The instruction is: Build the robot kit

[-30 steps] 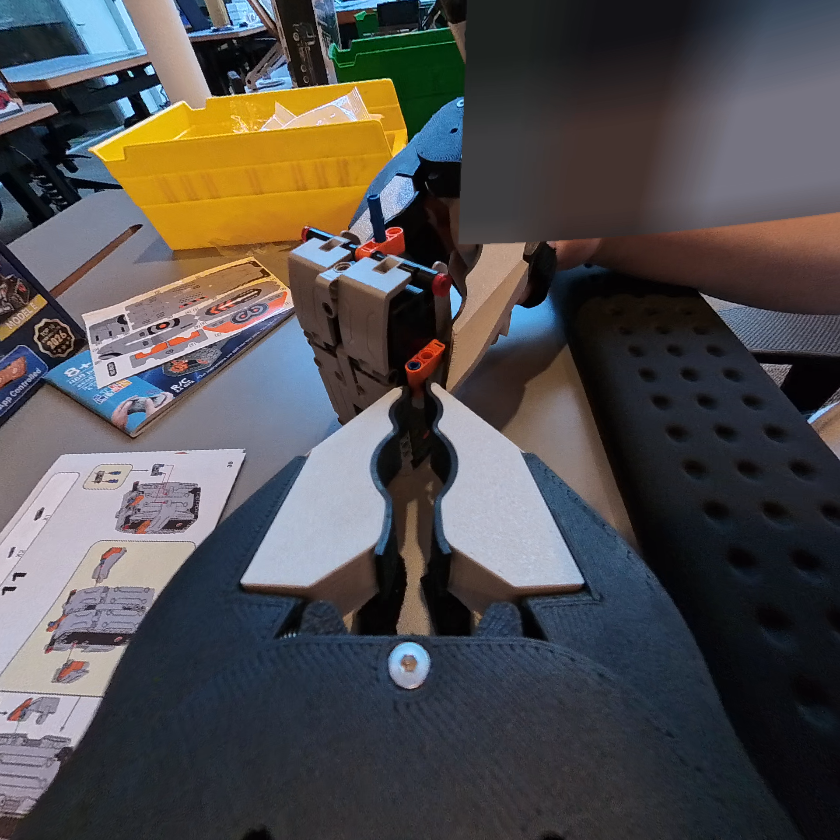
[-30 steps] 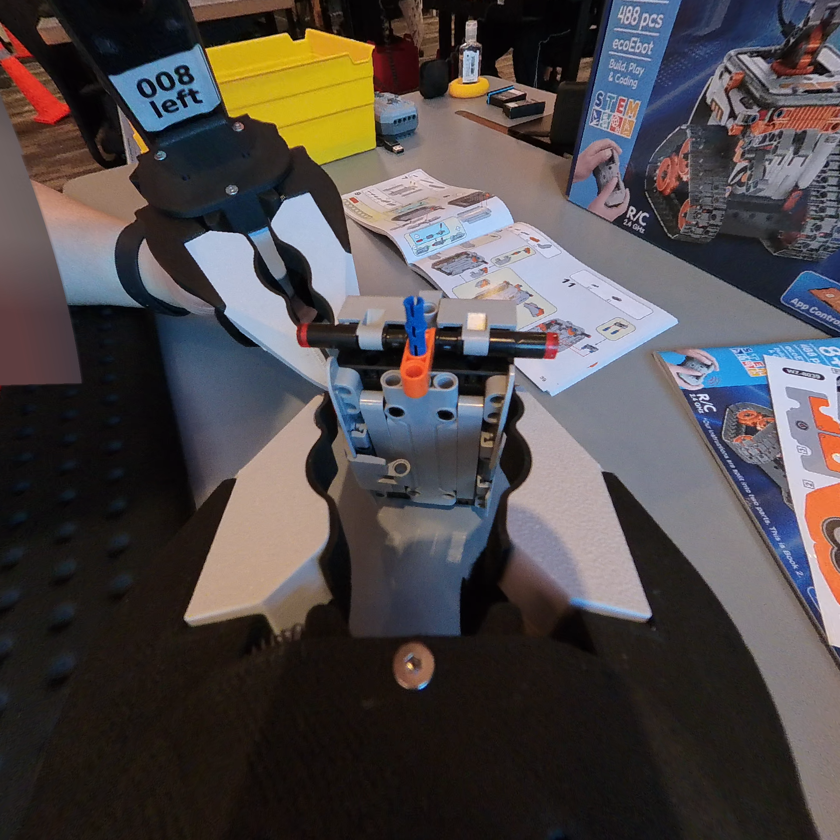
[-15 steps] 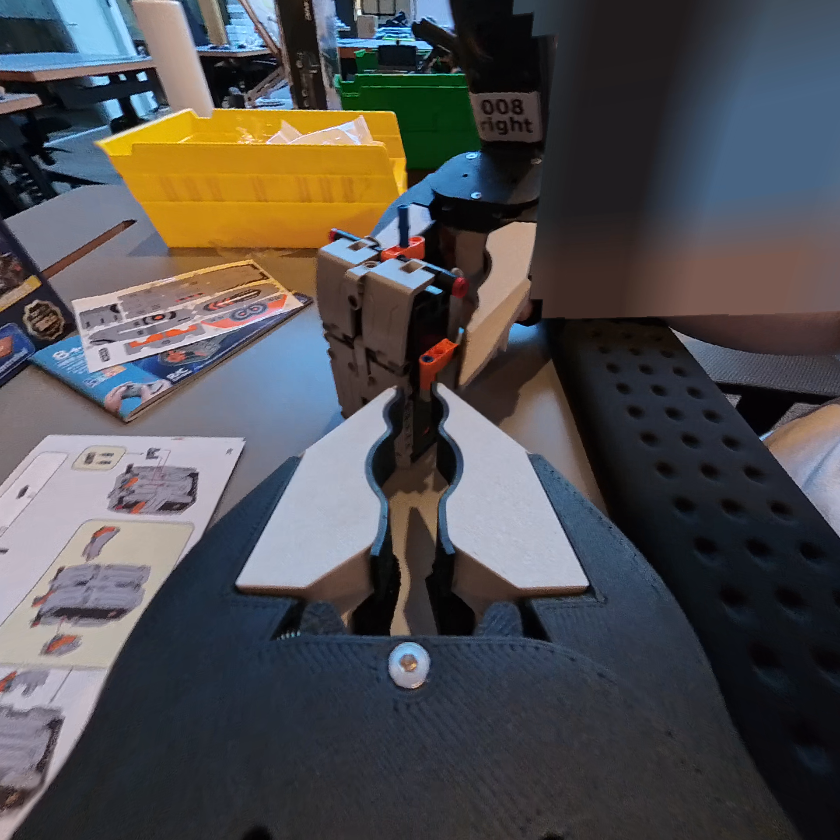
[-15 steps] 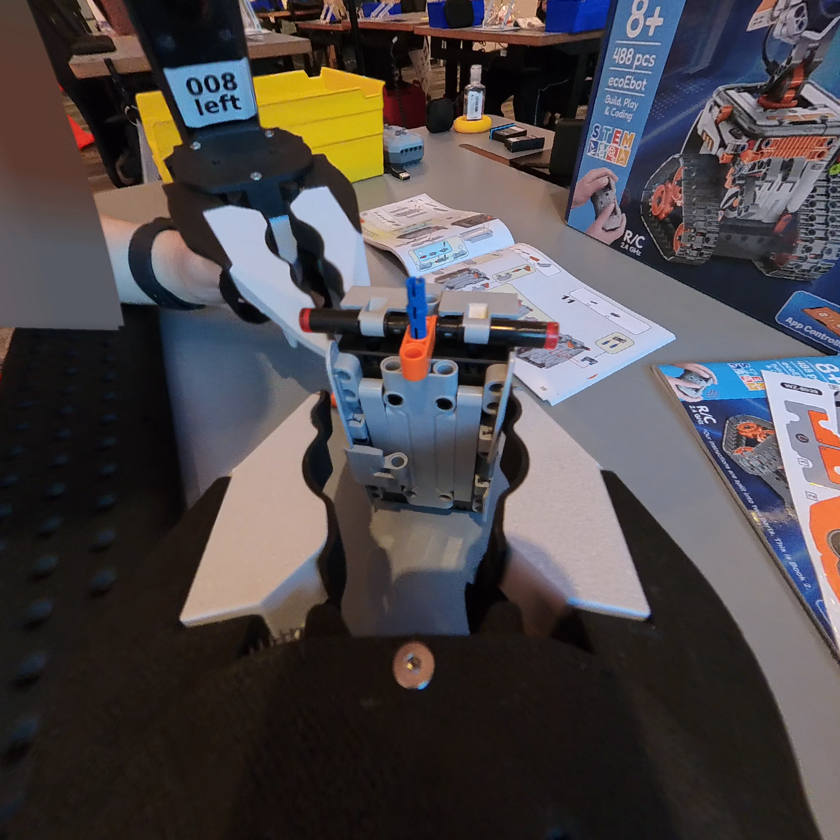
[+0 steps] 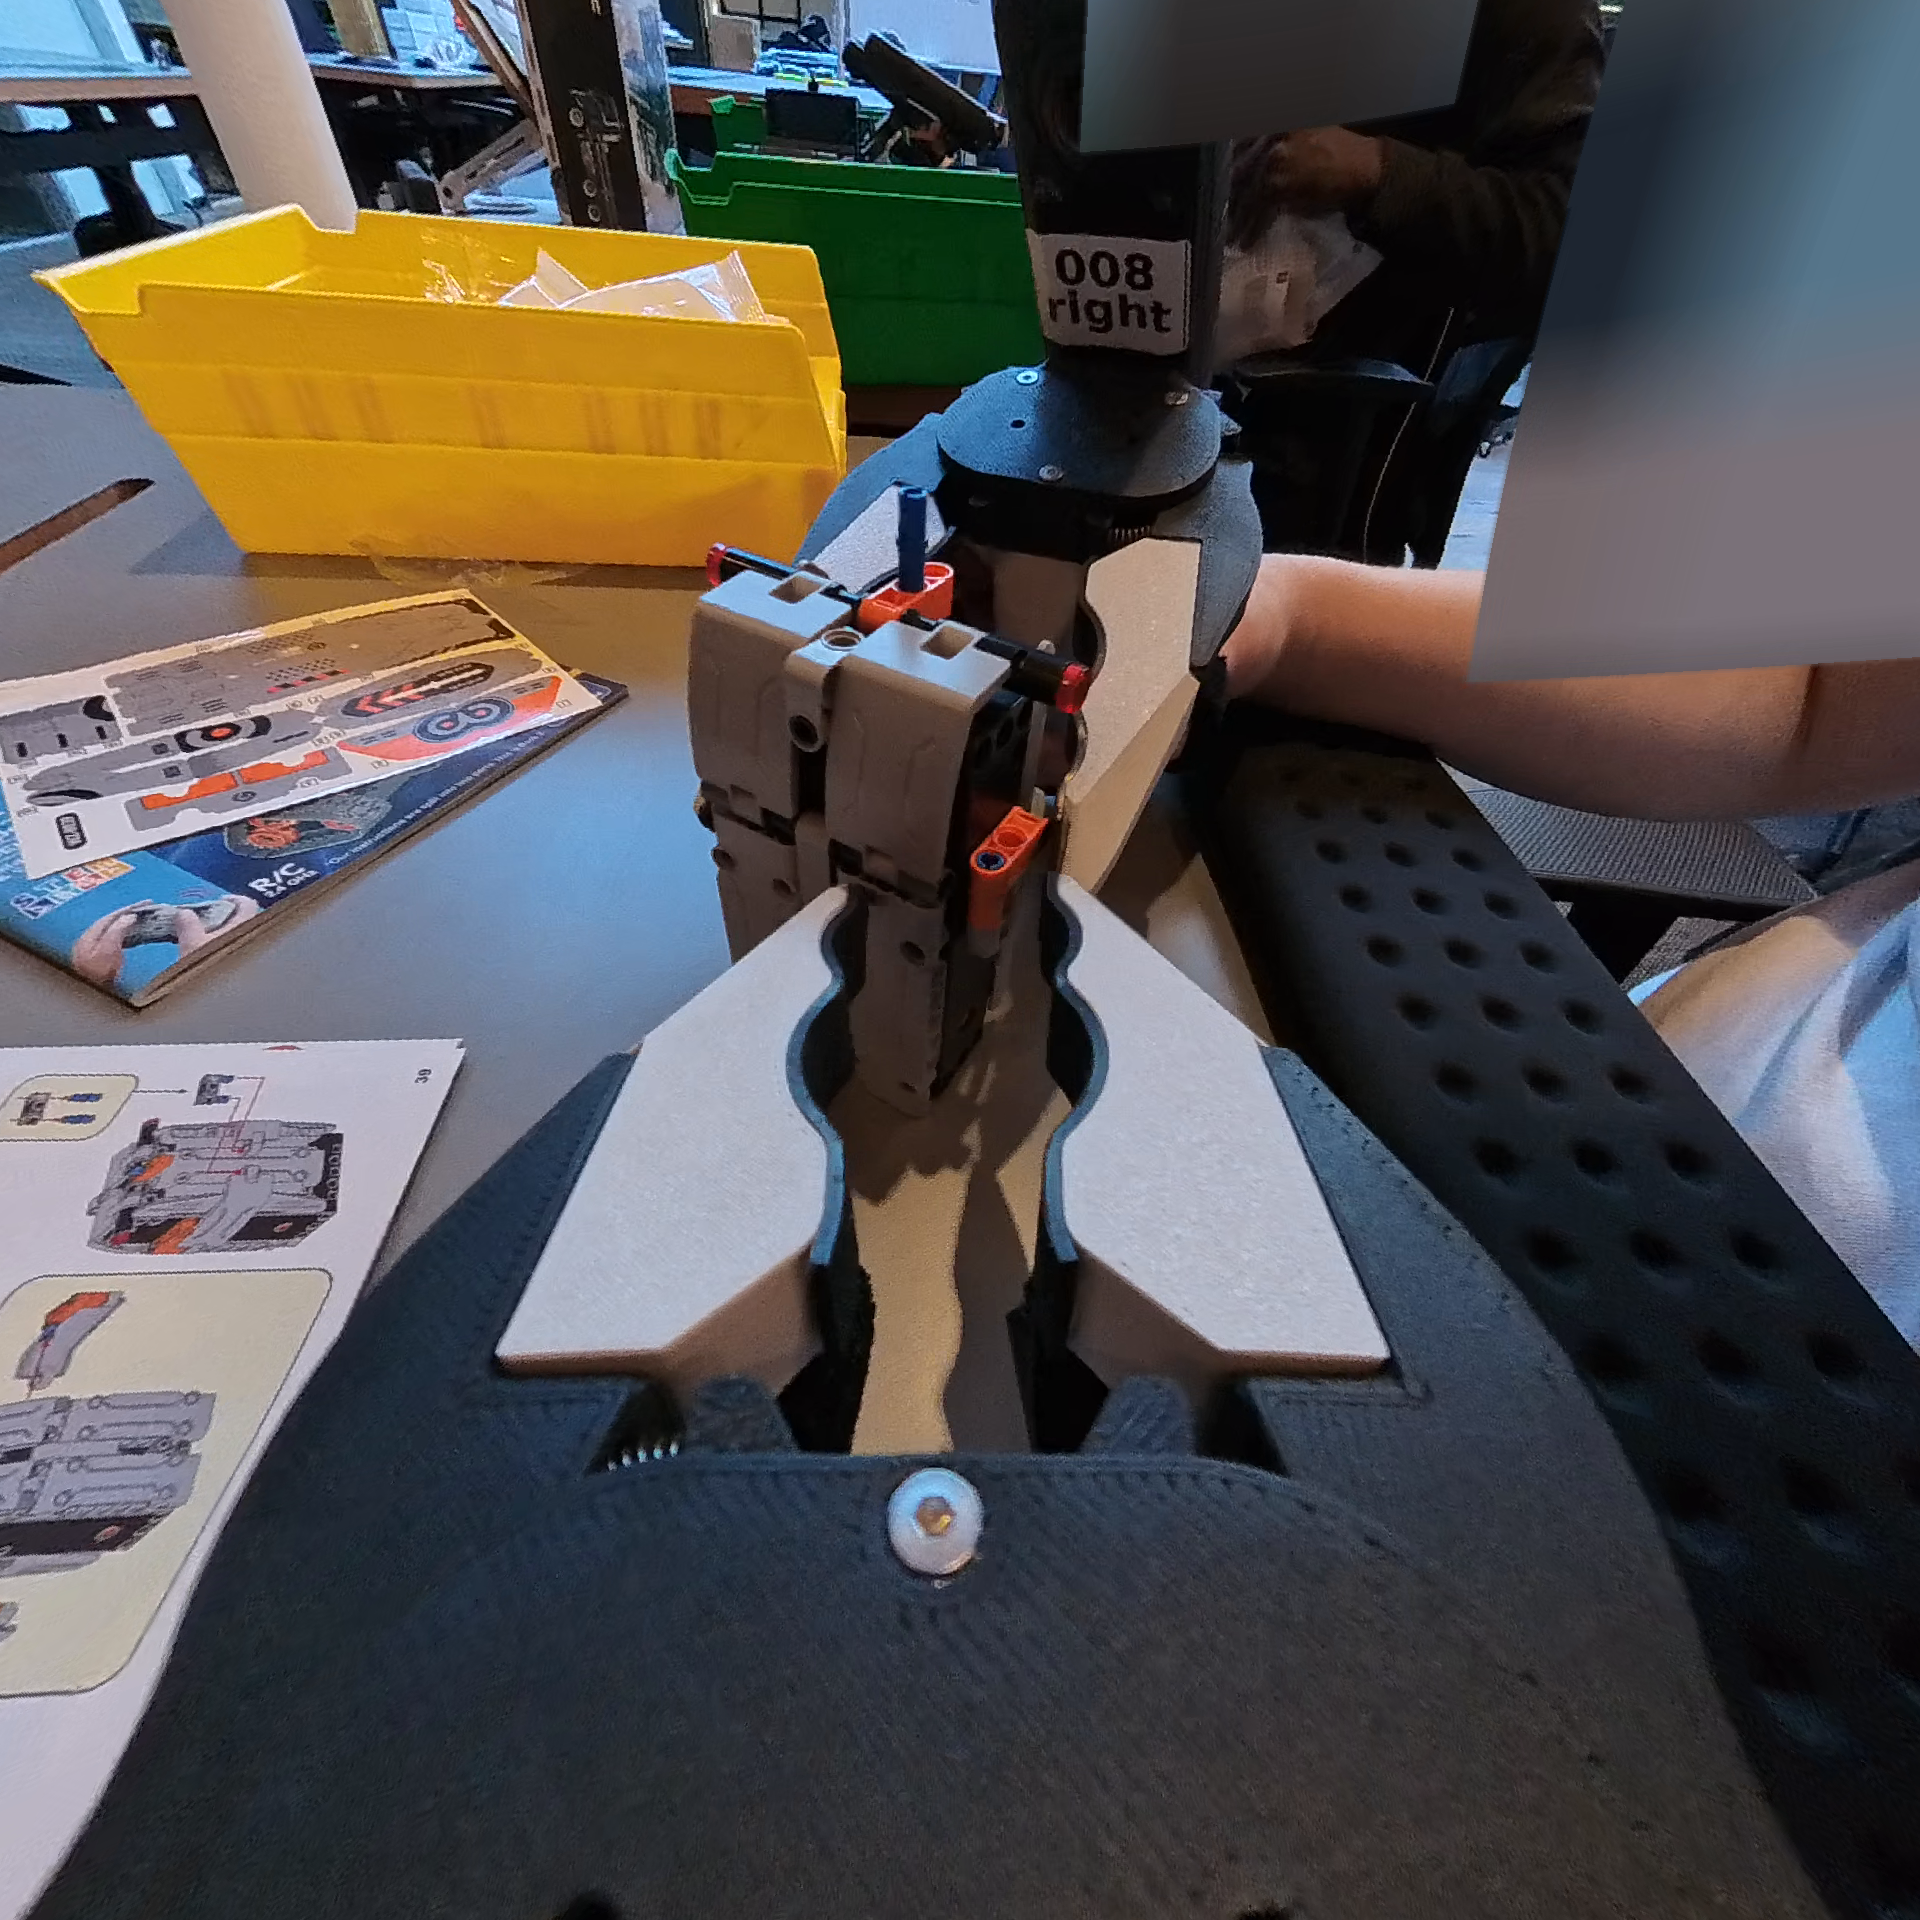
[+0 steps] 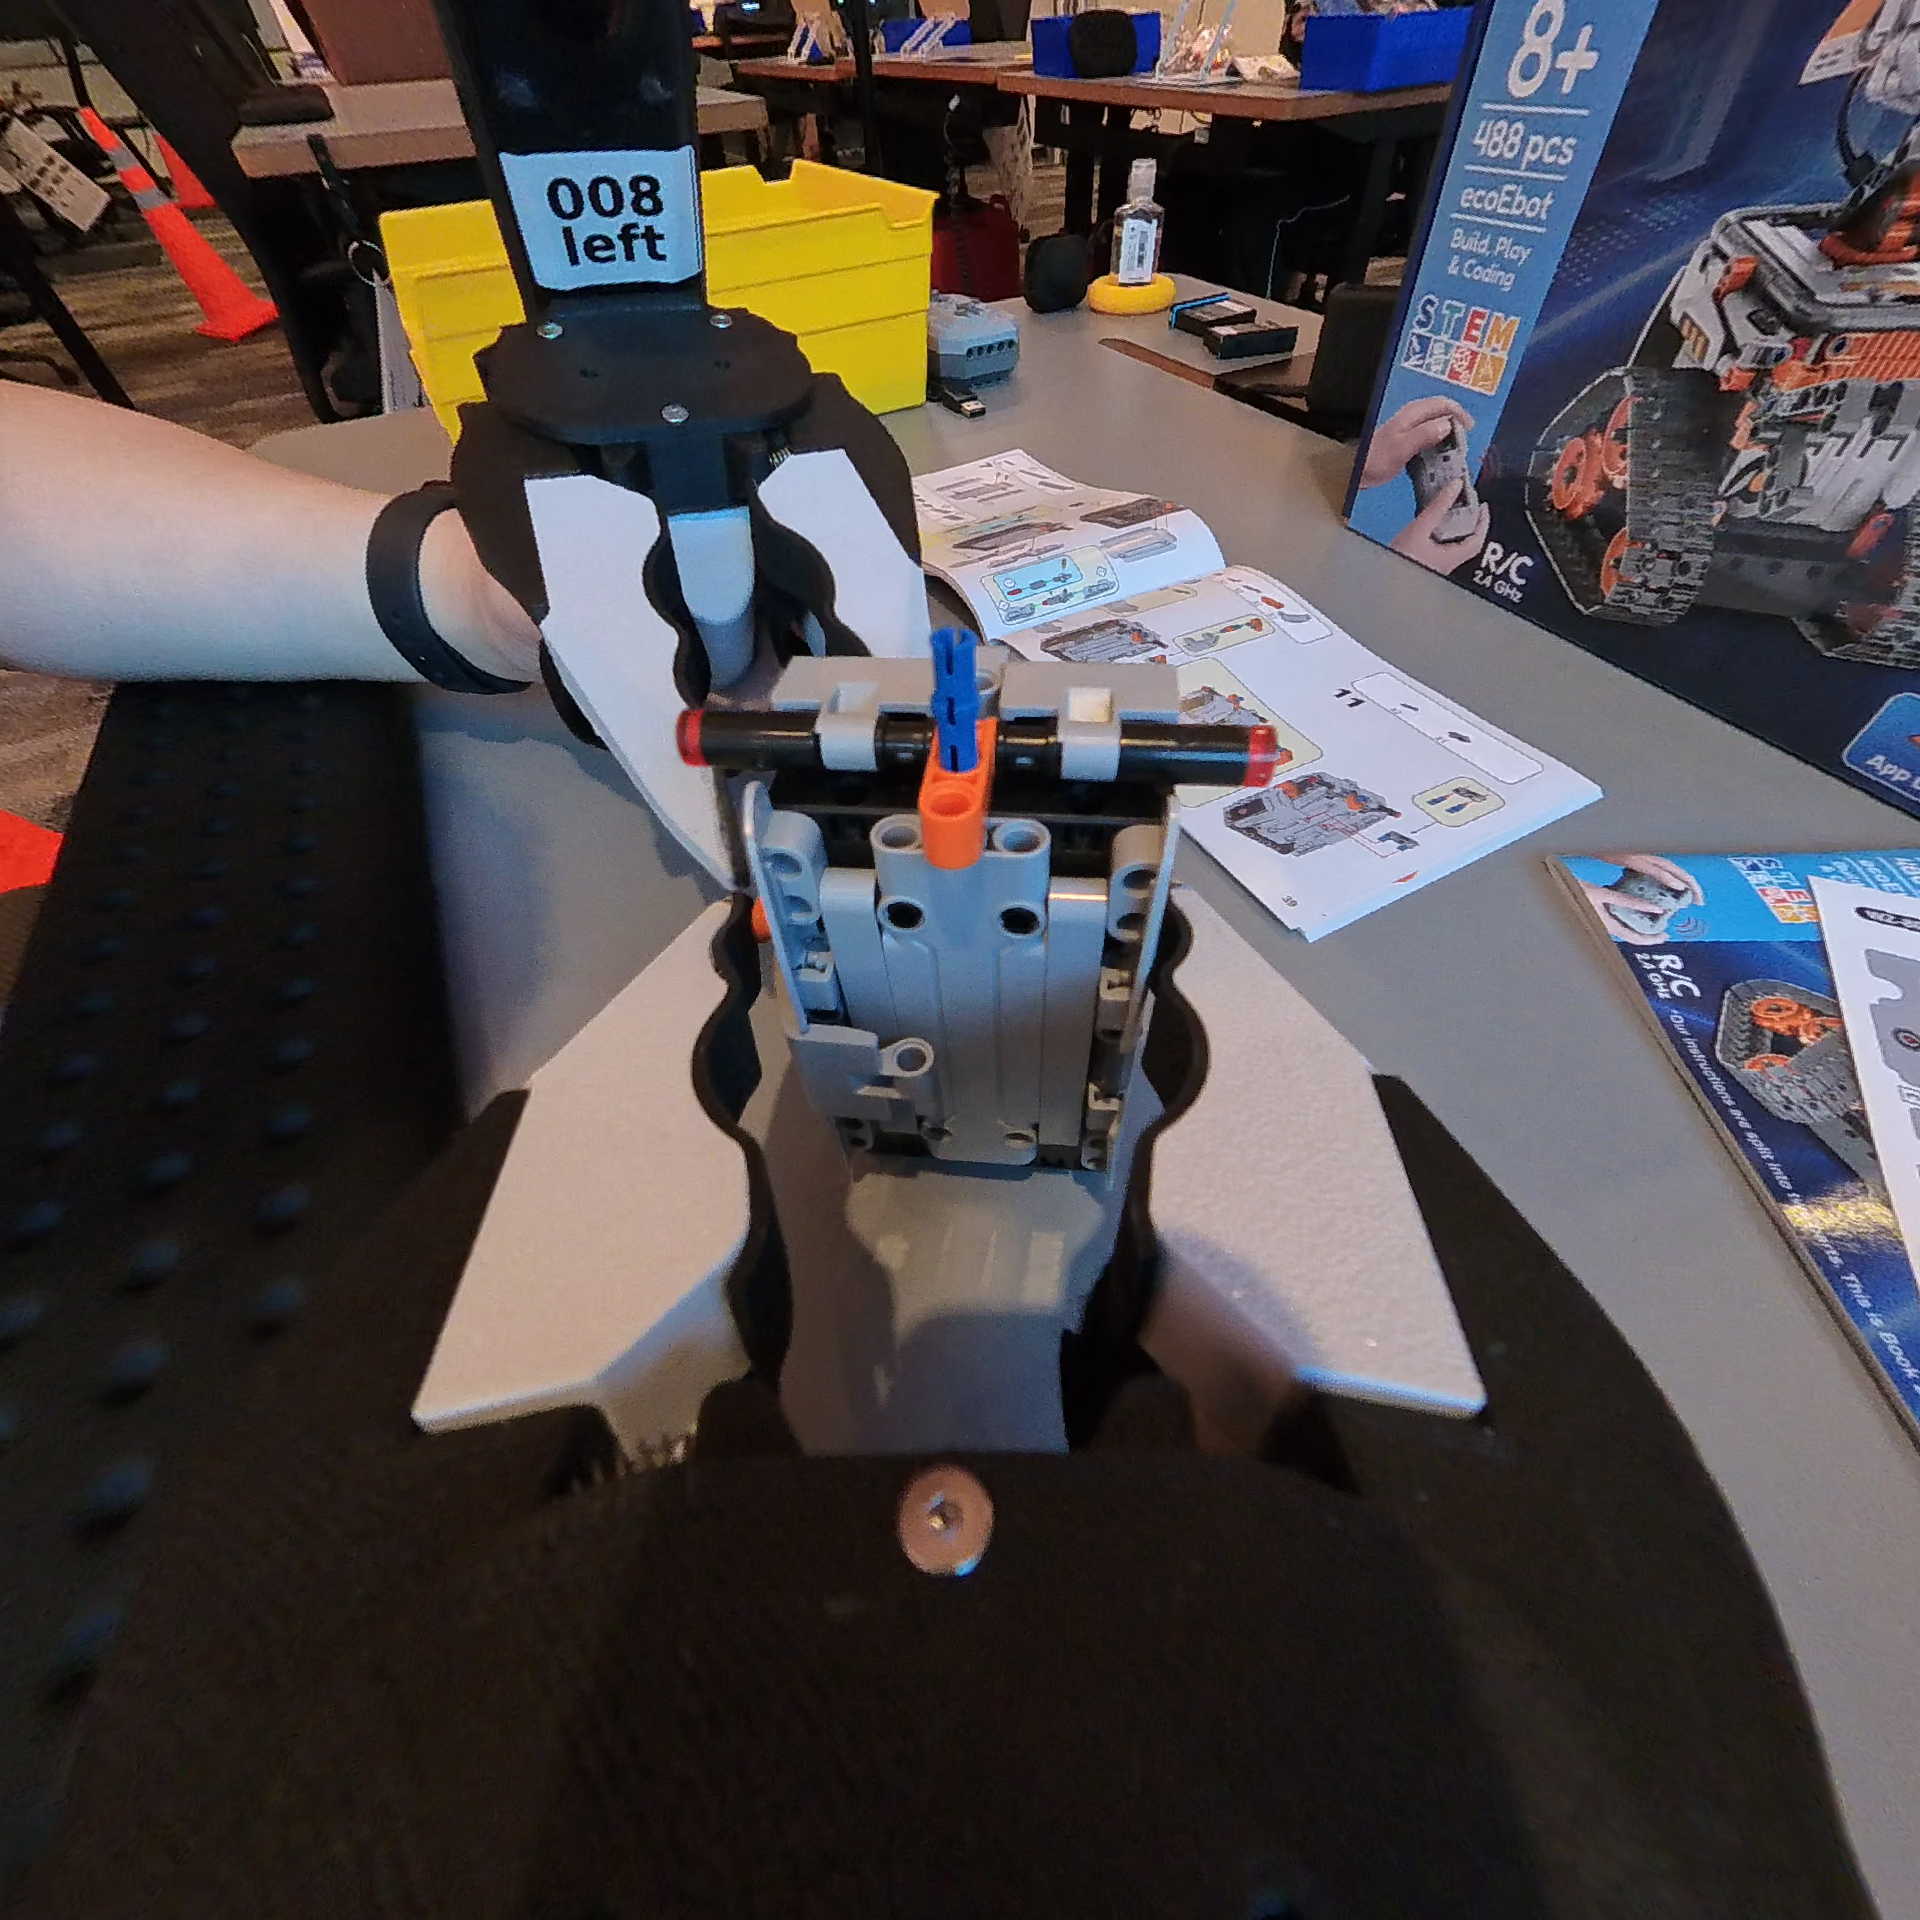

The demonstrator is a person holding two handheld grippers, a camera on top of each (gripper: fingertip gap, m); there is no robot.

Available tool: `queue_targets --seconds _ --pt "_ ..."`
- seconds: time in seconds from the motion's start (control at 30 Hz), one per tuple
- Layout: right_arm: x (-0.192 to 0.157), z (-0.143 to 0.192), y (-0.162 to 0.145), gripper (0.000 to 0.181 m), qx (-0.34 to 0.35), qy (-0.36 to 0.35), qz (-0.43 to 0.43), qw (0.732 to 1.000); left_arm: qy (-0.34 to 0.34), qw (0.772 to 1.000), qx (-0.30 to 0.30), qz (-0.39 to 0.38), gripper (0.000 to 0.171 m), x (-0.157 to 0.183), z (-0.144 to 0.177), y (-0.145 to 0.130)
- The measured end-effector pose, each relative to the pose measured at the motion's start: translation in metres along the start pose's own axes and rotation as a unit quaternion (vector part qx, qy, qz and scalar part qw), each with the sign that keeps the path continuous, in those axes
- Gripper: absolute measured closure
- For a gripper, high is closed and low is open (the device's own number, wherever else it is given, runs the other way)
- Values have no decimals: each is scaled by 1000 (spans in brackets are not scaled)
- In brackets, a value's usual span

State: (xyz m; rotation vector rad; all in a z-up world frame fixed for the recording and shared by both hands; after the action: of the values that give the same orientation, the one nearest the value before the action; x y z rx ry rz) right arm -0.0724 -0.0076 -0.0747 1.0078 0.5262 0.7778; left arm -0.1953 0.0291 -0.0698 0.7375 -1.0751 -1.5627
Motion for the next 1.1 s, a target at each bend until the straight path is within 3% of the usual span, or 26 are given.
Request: queue_targets --seconds 0.73,1.1 --pt "0 8 0 109 24 13 -15 1000 -24 999 25 17 145 -4 -1 1" --pt "2 12 -2 111 15 10 -33 999 -7 1000 9 6 152 -2 -2 0"
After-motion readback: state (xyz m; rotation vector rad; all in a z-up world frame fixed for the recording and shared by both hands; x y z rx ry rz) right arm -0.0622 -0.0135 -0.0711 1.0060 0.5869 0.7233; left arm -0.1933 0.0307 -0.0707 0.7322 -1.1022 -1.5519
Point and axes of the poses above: each gripper's, where its closed fingertips meet, z back along the fingers, y out of its top, x = y × z across the jaws, the point moved 7 cm from there along z, back along the fingers, and after that the axes turned 10 degrees about -x, right-handed, at the moved point
